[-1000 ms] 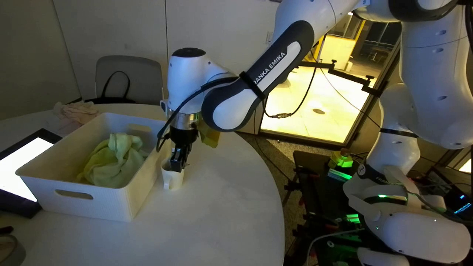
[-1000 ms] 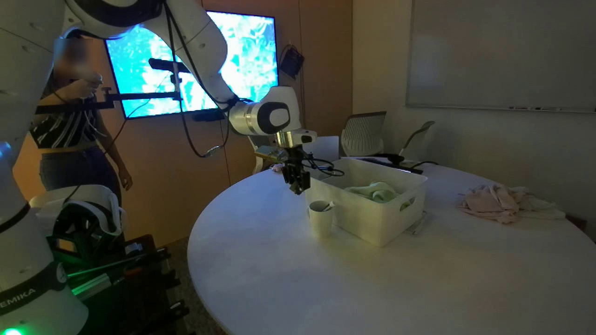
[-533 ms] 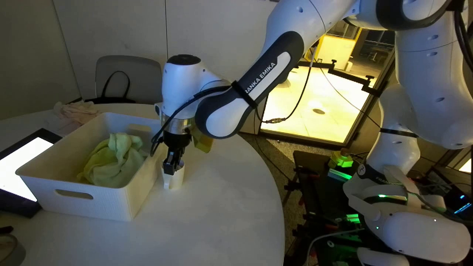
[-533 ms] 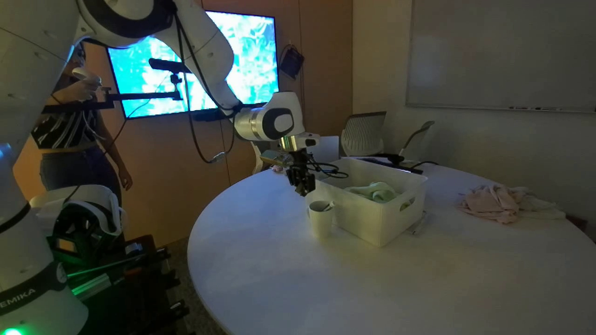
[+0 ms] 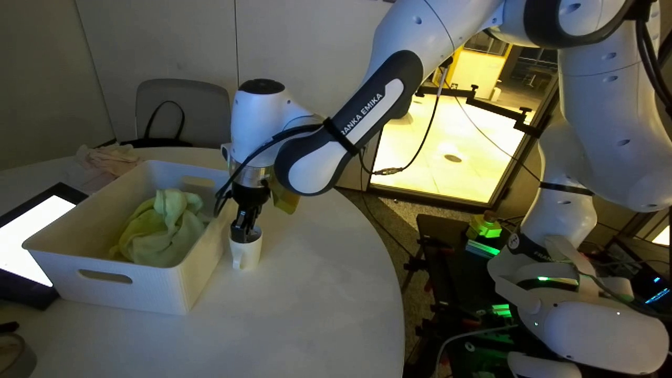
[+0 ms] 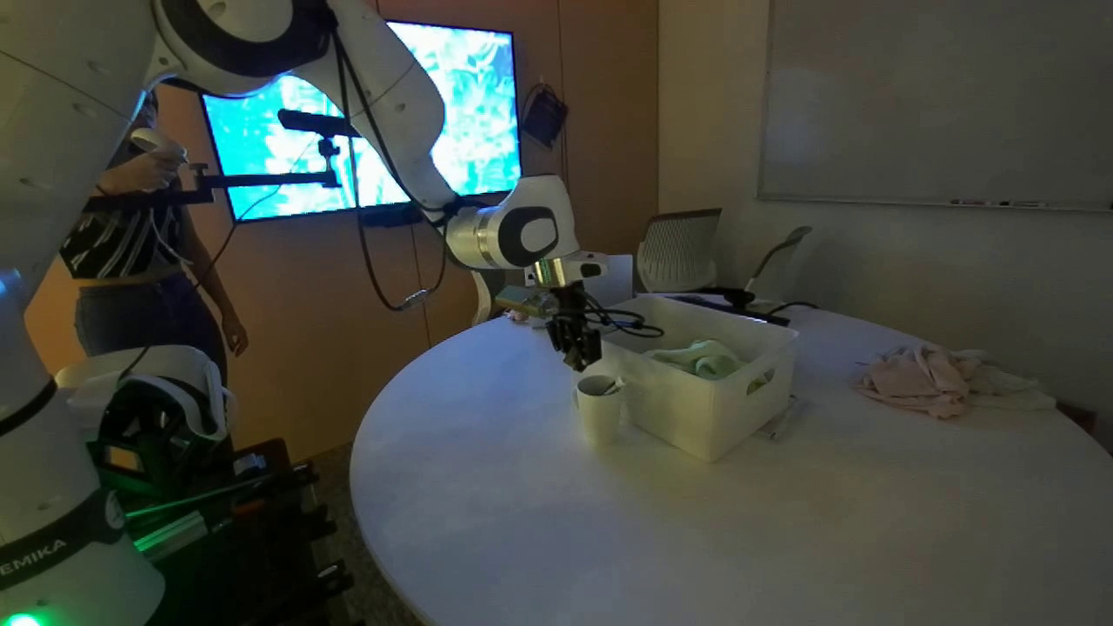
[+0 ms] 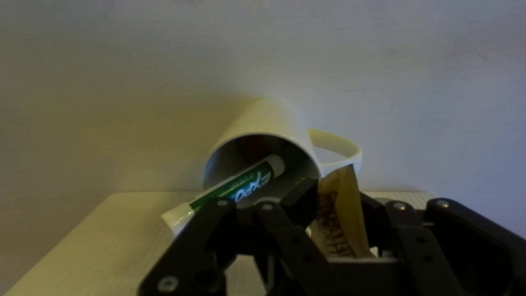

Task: Pick up the yellow towel put it in the basket, pick up a black masking tape put it in the cup, pick up the light yellow towel put it in the basket, pick up the marker put it in the cup, pick up the white-brown towel put it in the basket and pick up the object put it in the cup

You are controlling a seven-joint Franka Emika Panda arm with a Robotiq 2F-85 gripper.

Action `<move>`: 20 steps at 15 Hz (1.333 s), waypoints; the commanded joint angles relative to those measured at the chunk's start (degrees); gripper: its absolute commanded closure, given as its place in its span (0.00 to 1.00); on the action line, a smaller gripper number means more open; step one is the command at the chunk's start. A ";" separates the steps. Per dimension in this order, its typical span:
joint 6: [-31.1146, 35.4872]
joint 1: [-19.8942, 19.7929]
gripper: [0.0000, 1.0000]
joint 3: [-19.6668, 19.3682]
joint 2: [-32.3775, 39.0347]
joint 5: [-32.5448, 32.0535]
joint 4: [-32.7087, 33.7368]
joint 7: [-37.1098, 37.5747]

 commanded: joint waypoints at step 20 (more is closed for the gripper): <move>-0.99 0.14 0.00 -0.78 -3.53 -0.58 -2.00 -0.65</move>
